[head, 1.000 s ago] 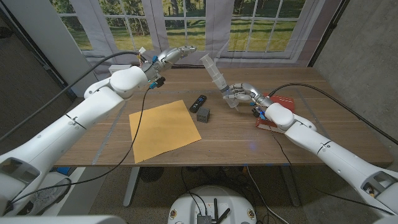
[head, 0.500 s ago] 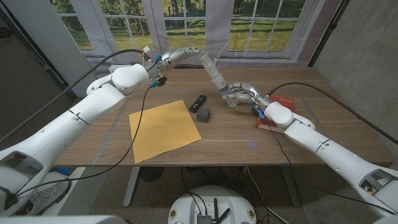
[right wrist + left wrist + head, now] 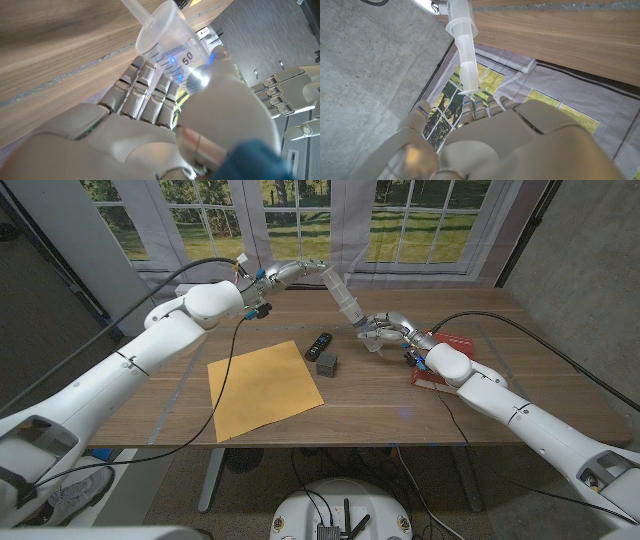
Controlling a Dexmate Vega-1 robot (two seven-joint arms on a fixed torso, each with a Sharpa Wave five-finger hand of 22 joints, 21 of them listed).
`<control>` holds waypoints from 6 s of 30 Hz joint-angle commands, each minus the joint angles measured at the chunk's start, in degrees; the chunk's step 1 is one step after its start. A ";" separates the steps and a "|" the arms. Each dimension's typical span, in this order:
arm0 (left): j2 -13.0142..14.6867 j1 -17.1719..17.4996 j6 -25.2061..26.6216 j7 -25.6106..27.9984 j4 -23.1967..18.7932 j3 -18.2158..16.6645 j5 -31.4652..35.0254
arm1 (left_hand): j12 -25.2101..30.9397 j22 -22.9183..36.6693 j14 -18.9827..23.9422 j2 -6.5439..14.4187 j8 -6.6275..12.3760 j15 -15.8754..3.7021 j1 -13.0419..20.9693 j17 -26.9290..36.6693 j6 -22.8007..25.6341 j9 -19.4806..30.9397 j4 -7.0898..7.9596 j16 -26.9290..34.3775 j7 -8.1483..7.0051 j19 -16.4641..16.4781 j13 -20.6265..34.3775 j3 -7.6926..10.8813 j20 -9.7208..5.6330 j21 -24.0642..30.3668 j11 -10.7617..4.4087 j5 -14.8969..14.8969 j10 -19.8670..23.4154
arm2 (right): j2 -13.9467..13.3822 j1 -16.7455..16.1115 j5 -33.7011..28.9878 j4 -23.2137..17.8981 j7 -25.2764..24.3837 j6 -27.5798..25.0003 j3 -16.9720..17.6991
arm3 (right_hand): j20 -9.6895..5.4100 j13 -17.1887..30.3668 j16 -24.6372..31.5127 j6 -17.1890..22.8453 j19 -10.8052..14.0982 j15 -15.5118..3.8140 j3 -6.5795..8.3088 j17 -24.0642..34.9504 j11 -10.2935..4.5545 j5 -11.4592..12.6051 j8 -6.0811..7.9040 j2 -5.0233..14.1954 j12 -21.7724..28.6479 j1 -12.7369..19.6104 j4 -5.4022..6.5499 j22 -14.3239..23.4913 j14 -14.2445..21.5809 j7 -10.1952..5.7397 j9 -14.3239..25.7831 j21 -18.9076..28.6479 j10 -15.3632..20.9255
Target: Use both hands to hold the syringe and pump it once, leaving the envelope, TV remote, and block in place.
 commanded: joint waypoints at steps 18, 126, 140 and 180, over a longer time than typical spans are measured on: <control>-1.66 -3.06 0.09 -3.54 2.52 2.64 1.61 | 0.55 0.20 1.26 3.24 0.27 -4.49 -0.01 -0.05 0.71 -0.03 -0.53 0.78 1.29 -0.29 -0.05 -0.19 -1.39 0.77 -0.25 0.02 0.75 | 0.23 0.67 0.19 1.11 0.52 0.83 -0.02 | -2.62 0.41 -0.27 6.29 0.00 -6.45 -0.02 0.78 -0.95 0.40 -0.49 10.19 0.66 10.89 0.05 0.15 1.02 -5.08 0.27 0.13 1.96; -4.20 -5.30 1.69 -7.77 6.81 7.02 2.12 | 0.48 0.18 5.05 3.31 0.23 -2.86 -1.58 0.21 2.91 0.02 1.57 0.72 2.77 0.98 0.04 0.12 -1.97 1.23 0.46 0.16 3.41 | 1.59 3.17 -0.02 0.56 0.58 -0.69 -0.41 | -2.28 0.95 -2.06 7.71 0.01 -6.30 -0.60 3.15 -0.96 0.44 -2.21 10.33 0.45 10.45 0.37 0.17 2.54 -4.72 0.40 0.12 3.20; -4.08 -4.86 1.33 -7.71 6.80 6.98 2.12 | 0.43 0.19 5.02 3.39 0.16 -2.77 -1.65 0.23 2.76 0.02 1.91 0.68 2.82 0.95 0.04 0.18 -1.98 1.18 0.54 0.18 3.41 | 1.69 3.06 0.07 -0.25 0.47 -1.46 -0.52 | -2.26 1.10 -2.39 7.63 0.11 -6.34 -0.65 3.40 -0.95 0.46 -2.49 10.47 0.39 9.99 0.45 0.16 2.67 -4.71 0.44 0.15 3.08; -0.37 0.96 1.50 0.58 0.13 1.76 3.54 | 0.10 0.14 4.17 3.85 0.02 -2.50 -0.91 0.07 2.21 0.04 1.90 0.33 2.45 2.32 0.04 0.78 -1.25 1.51 0.72 0.28 2.52 | 1.02 0.41 1.87 -2.70 -0.61 -3.31 0.34 | -2.06 0.99 -3.46 7.88 -0.41 -6.25 -0.58 3.81 -0.96 0.57 -2.90 10.27 0.09 10.20 0.18 0.17 2.02 -4.68 0.51 0.04 2.90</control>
